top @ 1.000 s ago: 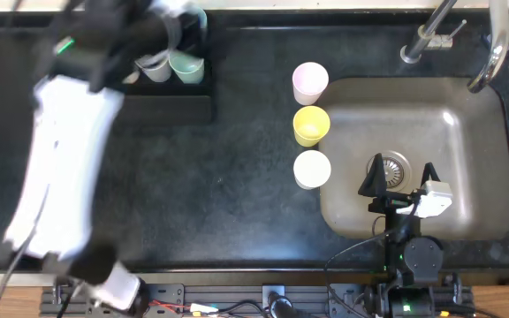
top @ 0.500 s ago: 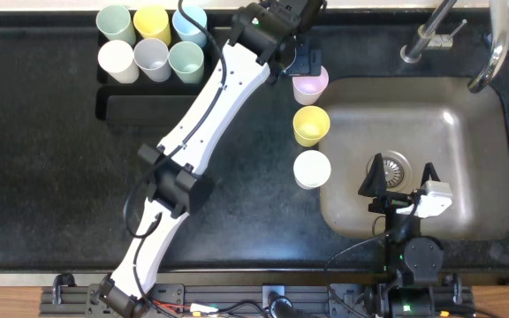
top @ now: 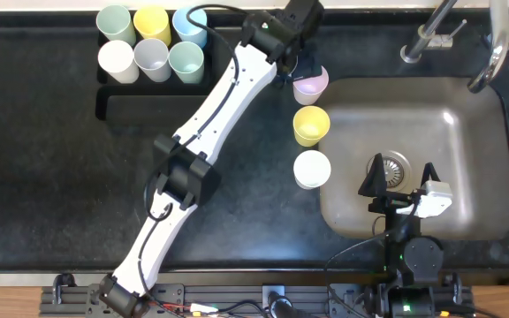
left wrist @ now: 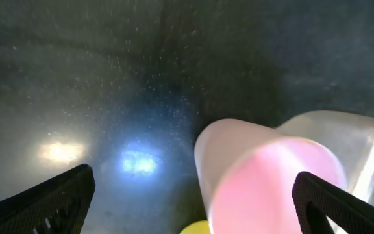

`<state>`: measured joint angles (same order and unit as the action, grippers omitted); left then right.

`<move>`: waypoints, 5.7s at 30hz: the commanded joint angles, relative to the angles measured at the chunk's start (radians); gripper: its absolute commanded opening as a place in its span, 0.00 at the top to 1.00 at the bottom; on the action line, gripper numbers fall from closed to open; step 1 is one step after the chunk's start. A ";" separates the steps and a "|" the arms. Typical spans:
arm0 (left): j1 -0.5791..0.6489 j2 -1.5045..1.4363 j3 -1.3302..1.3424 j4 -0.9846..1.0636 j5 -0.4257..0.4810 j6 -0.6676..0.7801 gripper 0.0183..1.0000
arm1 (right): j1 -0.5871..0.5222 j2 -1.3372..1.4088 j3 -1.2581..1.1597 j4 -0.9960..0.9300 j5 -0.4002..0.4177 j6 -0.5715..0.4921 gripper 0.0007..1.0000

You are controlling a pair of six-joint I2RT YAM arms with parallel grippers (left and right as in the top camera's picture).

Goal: Store Cups

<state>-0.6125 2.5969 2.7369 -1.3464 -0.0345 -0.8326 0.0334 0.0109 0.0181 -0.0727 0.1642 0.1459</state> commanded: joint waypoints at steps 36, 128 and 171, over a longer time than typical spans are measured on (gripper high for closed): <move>0.028 0.063 0.027 -0.017 0.108 -0.030 0.98 | -0.003 -0.007 -0.011 0.005 0.001 0.004 0.00; 0.802 -0.729 -1.311 0.425 -0.020 -0.164 0.98 | -0.003 -0.007 -0.011 0.005 0.001 0.004 0.00; -0.056 -0.646 -0.871 0.410 -0.076 -0.122 0.00 | -0.003 -0.007 -0.011 0.005 0.001 0.004 0.00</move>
<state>-0.6064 1.8915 1.8595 -0.9443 -0.1062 -0.8803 0.0330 0.0109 0.0181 -0.0723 0.1638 0.1459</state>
